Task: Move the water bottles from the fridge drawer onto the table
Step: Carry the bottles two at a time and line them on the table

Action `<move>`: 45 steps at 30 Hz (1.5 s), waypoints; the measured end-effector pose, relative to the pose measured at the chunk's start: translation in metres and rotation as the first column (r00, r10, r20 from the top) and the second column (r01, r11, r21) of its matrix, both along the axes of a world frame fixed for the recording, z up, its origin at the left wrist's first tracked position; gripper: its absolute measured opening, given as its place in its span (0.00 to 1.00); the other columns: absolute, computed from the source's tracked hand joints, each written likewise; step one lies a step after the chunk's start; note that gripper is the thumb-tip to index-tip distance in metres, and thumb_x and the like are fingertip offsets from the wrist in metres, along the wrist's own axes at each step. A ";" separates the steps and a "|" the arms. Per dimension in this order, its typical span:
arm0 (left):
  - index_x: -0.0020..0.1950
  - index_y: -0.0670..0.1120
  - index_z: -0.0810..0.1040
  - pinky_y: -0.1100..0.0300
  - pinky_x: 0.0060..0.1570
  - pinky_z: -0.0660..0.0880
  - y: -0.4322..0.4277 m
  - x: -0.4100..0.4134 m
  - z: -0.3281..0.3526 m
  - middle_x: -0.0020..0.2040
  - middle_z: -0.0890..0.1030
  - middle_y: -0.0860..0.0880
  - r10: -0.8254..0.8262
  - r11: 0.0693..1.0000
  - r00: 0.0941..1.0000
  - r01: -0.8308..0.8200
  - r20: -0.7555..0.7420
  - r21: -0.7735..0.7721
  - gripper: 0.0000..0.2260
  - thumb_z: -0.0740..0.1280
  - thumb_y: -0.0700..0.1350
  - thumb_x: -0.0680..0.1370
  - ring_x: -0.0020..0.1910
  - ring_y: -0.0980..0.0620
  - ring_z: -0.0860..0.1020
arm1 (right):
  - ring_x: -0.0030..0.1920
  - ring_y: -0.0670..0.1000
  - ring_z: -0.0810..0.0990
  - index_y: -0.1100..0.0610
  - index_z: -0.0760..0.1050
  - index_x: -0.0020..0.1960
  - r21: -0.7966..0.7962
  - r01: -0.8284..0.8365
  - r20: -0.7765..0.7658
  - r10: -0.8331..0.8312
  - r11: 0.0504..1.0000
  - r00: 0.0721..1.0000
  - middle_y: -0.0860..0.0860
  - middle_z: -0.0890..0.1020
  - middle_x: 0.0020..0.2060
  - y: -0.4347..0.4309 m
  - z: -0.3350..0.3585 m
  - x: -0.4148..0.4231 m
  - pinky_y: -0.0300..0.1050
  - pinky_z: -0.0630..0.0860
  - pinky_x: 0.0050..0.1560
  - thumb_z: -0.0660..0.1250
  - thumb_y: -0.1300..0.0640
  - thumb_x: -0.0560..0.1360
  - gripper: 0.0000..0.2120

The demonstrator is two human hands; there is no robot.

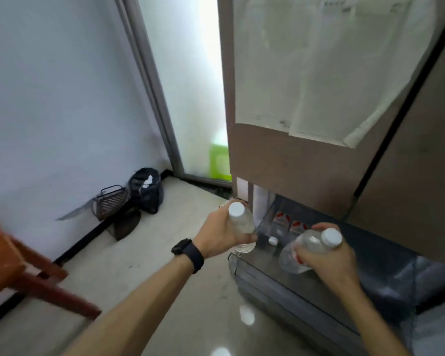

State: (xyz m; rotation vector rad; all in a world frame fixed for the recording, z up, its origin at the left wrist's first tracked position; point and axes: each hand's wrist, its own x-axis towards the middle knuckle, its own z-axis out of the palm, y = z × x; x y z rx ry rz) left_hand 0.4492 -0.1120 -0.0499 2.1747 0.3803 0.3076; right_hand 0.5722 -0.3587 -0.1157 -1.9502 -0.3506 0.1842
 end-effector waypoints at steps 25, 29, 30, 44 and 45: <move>0.57 0.49 0.73 0.55 0.47 0.80 0.126 -0.704 -0.004 0.49 0.77 0.51 0.878 0.471 0.464 -0.881 -0.118 0.041 0.23 0.79 0.44 0.66 0.48 0.53 0.78 | 0.41 0.42 0.80 0.44 0.72 0.49 -0.212 -0.918 0.123 0.941 0.335 0.315 0.42 0.81 0.40 0.376 0.039 -0.588 0.38 0.75 0.36 0.74 0.37 0.58 0.23; 0.59 0.49 0.71 0.55 0.45 0.79 0.139 -0.782 -0.012 0.50 0.77 0.50 0.909 0.400 0.390 -0.916 -0.148 0.040 0.24 0.79 0.44 0.69 0.48 0.50 0.78 | 0.45 0.45 0.81 0.45 0.72 0.54 -0.221 -0.946 0.079 0.971 0.238 0.226 0.42 0.81 0.45 0.412 0.035 -0.659 0.39 0.77 0.41 0.78 0.41 0.62 0.25; 0.62 0.50 0.68 0.57 0.45 0.79 0.143 -0.801 -0.014 0.50 0.77 0.51 0.920 0.369 0.362 -0.929 -0.147 0.020 0.27 0.79 0.45 0.69 0.49 0.50 0.79 | 0.45 0.45 0.81 0.46 0.72 0.55 -0.227 -0.949 0.075 0.975 0.220 0.208 0.43 0.80 0.45 0.423 0.034 -0.677 0.41 0.78 0.42 0.79 0.42 0.63 0.26; 0.61 0.62 0.55 0.68 0.36 0.68 0.324 -0.986 -0.044 0.50 0.72 0.60 0.965 0.217 0.196 -0.969 -0.172 0.116 0.34 0.78 0.57 0.69 0.43 0.58 0.76 | 0.41 0.45 0.80 0.43 0.67 0.52 -0.275 -0.962 0.031 0.999 -0.005 -0.014 0.42 0.79 0.42 0.639 0.004 -0.864 0.38 0.75 0.35 0.75 0.33 0.62 0.27; 0.60 0.63 0.56 0.68 0.36 0.69 0.341 -0.997 -0.045 0.50 0.72 0.60 0.965 0.211 0.187 -0.971 -0.184 0.117 0.34 0.78 0.57 0.68 0.43 0.58 0.77 | 0.40 0.44 0.80 0.43 0.67 0.52 -0.285 -0.959 0.023 1.000 -0.011 -0.018 0.42 0.79 0.41 0.656 0.002 -0.875 0.38 0.75 0.35 0.75 0.33 0.62 0.27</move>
